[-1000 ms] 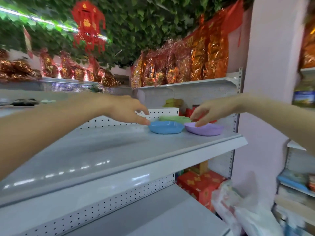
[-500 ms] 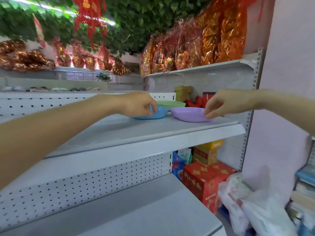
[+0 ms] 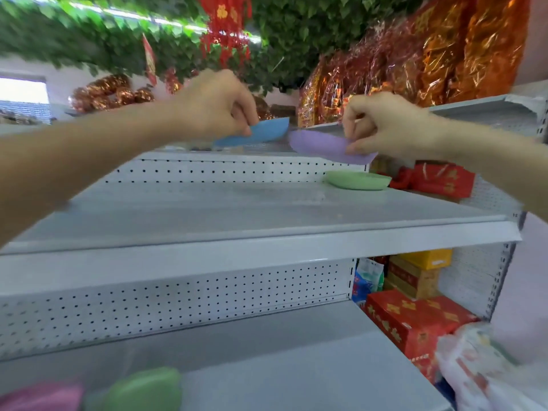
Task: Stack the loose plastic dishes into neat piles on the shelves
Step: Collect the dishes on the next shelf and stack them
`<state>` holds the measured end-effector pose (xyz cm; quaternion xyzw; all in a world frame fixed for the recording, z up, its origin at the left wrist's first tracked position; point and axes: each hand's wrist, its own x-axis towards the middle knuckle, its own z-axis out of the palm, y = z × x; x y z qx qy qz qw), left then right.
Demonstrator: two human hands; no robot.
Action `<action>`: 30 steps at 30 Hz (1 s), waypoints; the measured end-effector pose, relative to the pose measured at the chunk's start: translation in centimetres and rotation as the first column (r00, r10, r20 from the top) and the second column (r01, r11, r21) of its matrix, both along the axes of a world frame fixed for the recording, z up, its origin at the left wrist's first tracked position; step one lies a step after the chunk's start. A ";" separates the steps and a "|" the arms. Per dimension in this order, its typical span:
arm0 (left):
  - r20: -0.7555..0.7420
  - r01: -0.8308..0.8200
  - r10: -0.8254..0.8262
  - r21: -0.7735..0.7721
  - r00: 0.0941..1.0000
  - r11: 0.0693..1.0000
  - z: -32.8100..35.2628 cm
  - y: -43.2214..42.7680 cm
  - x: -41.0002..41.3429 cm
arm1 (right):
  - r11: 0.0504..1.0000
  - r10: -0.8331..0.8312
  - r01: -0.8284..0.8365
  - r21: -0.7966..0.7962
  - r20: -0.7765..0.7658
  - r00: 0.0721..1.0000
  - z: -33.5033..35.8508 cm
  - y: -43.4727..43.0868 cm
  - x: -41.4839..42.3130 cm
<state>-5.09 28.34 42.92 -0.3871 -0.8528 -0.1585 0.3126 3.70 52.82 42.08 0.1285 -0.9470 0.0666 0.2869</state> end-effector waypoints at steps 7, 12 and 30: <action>-0.010 -0.219 0.222 0.127 0.975 0.968 3.3 -16.0 1.6 | 0.955 0.239 -0.267 -0.133 -0.192 0.952 0.8 -13.9 -3.0; 0.010 -0.375 0.376 0.110 0.926 0.920 2.8 -27.0 3.5 | 0.901 0.356 -0.394 -0.179 -0.213 0.910 0.9 -24.3 -4.3; 0.207 -0.231 0.229 -0.018 0.951 0.973 -4.1 -46.2 0.8 | 0.829 0.450 -0.509 -0.230 -0.263 0.853 -0.4 -47.6 -6.4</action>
